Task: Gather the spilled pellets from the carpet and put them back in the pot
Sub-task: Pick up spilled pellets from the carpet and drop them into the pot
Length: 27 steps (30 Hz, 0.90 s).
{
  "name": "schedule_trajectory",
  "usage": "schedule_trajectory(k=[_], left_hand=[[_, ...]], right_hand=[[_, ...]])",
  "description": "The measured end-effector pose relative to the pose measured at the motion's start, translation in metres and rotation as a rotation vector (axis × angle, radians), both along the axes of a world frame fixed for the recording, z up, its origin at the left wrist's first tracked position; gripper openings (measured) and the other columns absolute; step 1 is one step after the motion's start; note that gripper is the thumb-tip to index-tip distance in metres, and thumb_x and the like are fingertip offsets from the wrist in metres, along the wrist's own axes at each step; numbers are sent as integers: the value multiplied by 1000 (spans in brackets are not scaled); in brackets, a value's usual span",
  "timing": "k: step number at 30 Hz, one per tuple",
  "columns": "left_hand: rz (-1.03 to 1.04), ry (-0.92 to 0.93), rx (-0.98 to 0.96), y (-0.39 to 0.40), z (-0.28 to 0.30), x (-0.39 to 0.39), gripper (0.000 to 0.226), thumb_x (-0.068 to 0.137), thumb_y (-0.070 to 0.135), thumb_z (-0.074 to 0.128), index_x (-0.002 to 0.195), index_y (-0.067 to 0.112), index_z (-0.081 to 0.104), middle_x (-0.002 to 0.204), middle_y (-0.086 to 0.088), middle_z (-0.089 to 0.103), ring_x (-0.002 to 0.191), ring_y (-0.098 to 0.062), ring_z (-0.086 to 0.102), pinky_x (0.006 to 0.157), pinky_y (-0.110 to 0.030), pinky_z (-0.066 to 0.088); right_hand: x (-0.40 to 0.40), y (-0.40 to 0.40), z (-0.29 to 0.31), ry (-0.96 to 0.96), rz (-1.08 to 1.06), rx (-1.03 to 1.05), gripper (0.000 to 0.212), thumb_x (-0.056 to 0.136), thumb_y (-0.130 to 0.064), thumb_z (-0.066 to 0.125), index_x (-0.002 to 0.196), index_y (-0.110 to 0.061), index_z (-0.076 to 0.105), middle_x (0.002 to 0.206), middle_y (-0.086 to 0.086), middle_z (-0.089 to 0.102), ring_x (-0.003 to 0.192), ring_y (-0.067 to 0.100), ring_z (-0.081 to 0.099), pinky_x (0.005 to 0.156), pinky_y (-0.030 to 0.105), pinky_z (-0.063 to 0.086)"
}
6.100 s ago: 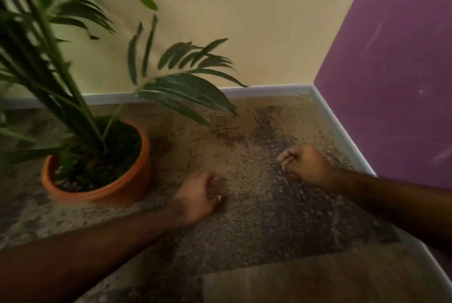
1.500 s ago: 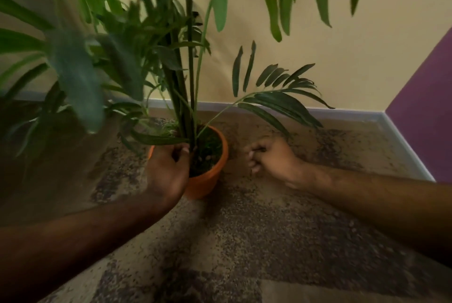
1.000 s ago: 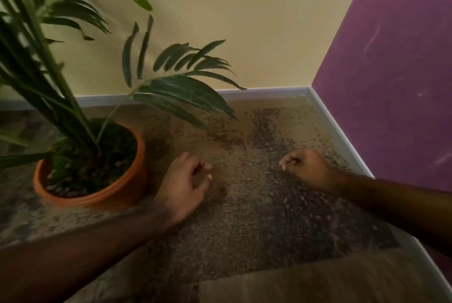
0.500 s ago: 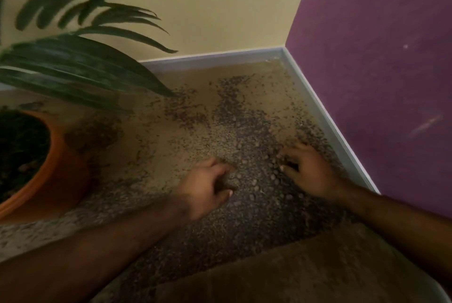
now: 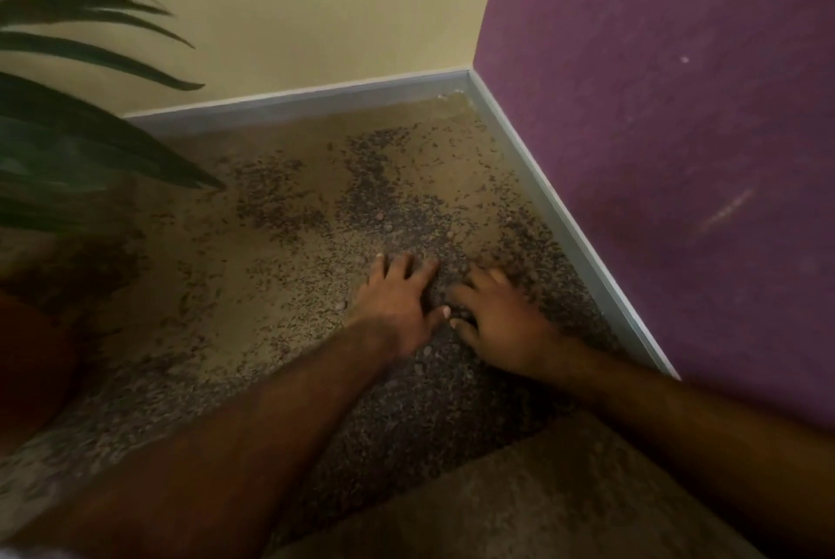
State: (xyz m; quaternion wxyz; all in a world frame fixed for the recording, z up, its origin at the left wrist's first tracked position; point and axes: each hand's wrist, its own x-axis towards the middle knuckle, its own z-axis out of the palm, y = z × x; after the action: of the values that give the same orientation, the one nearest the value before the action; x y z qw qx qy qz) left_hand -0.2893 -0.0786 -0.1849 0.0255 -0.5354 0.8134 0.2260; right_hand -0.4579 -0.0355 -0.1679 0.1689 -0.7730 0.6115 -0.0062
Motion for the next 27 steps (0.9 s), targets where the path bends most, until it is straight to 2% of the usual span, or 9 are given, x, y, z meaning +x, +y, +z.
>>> schedule_trajectory(k=[3, 6, 8, 13, 15, 20, 25, 27], left_hand=[[-99, 16, -27, 12, -7, 1, 63, 88, 57, 43, 145, 36, 29, 158, -7, 18, 146, -36, 7, 118, -49, 20], [-166, 74, -93, 27, -10, -2, 54, 88, 52, 44, 138, 29, 41, 148, -8, 35, 139, -30, 26, 115, -43, 27], [-183, 102, -136, 34, -11, -2, 52, 88, 51, 44, 134, 27, 43, 139, -5, 41, 130, -26, 36, 108, -41, 36], [-250, 109, -246, 53, -21, 13, 52, 90, 52, 39, 135, 26, 43, 133, -4, 48, 127, -26, 43, 104, -41, 42], [-261, 100, -279, 61, -25, 20, 44, 92, 47, 40, 131, 28, 48, 133, -4, 51, 127, -26, 45, 101, -40, 43], [-240, 66, -284, 65, -26, 39, 35, 95, 43, 38, 124, 30, 55, 131, -1, 55, 122, -25, 50, 93, -40, 47], [-229, 85, -242, 70, -21, 61, 33, 94, 37, 49, 124, 25, 59, 129, -6, 55, 116, -28, 51, 91, -42, 49], [-224, 78, -256, 73, -16, 62, 34, 90, 27, 58, 124, 23, 60, 124, -7, 56, 109, -26, 52, 85, -37, 51]], right_hand=[[3, 6, -3, -5, 100, 21, 24, 87, -26, 49, 108, -16, 53, 111, 9, 47, 108, 27, 44, 87, 42, 45], [-1, 12, -5, 46, 130, 26, 20, 87, -28, 45, 103, -17, 51, 107, 6, 47, 100, 26, 46, 74, 41, 42], [-6, 17, -5, 81, 160, 7, 19, 91, -32, 42, 103, -20, 50, 104, 4, 47, 97, 24, 46, 71, 40, 41], [-14, 39, -12, 146, 176, -52, 41, 93, -60, 30, 111, -28, 47, 111, -3, 48, 102, 20, 45, 80, 40, 44], [-15, 46, -17, 177, 166, -70, 43, 93, -59, 29, 115, -26, 48, 113, -1, 51, 103, 21, 48, 82, 40, 43], [-23, 53, -23, 184, 160, -131, 33, 97, -48, 31, 107, -25, 52, 101, -1, 54, 91, 20, 52, 75, 36, 40], [-18, 68, -33, 150, 139, -188, 47, 93, -61, 31, 113, -23, 50, 103, -2, 54, 91, 18, 50, 77, 35, 44], [-8, 71, -36, 153, 157, -216, 45, 93, -59, 34, 114, -22, 49, 104, -1, 53, 90, 18, 49, 74, 35, 46]])
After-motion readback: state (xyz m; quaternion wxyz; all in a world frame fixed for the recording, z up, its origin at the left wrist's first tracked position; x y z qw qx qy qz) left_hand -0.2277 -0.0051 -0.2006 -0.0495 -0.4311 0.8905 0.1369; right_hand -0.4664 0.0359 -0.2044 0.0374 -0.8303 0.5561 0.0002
